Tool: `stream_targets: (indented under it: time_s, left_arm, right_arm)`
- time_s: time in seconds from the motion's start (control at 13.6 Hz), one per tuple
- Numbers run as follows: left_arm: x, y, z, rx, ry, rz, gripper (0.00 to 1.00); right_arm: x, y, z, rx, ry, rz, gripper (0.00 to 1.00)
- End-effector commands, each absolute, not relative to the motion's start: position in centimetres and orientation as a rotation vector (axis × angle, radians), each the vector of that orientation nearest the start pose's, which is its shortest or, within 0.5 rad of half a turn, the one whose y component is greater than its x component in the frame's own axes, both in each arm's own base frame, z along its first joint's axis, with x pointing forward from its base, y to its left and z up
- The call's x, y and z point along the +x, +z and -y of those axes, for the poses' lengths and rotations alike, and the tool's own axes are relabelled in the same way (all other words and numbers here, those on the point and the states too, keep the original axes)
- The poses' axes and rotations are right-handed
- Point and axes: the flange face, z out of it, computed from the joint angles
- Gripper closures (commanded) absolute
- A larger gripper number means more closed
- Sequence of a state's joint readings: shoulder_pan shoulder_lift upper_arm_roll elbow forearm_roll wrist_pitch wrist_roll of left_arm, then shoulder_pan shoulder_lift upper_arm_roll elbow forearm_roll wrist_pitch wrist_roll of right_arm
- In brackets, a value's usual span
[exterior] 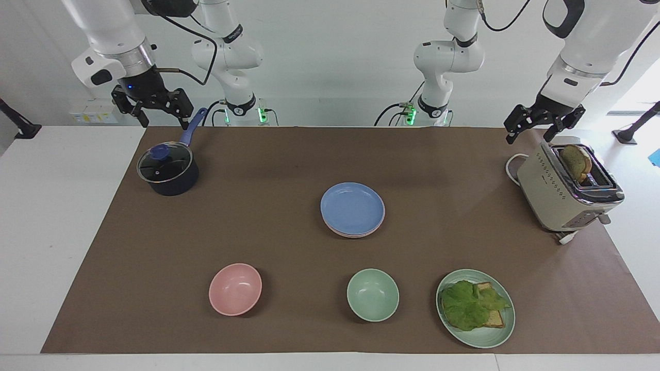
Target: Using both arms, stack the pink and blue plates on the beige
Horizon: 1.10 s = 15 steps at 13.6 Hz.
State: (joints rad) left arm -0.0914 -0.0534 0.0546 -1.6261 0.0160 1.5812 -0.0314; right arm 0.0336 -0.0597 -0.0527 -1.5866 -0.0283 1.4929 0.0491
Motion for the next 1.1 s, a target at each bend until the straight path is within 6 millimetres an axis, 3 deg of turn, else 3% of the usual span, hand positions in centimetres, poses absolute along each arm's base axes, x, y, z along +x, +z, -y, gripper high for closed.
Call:
stream_targets:
  time_s: [0.0,1.03]
  left_arm:
    - [53.05,62.84,1.39,-3.118,-0.023,-0.008,0.0]
    - [53.01,62.92,1.39,-3.118,-0.025,-0.008,0.0]
  right_arm:
    - [51.65,64.22,1.38,-3.147,0.087,-0.073,0.0]
    - [51.26,64.21,1.02,-3.129,0.089,-0.063,0.0]
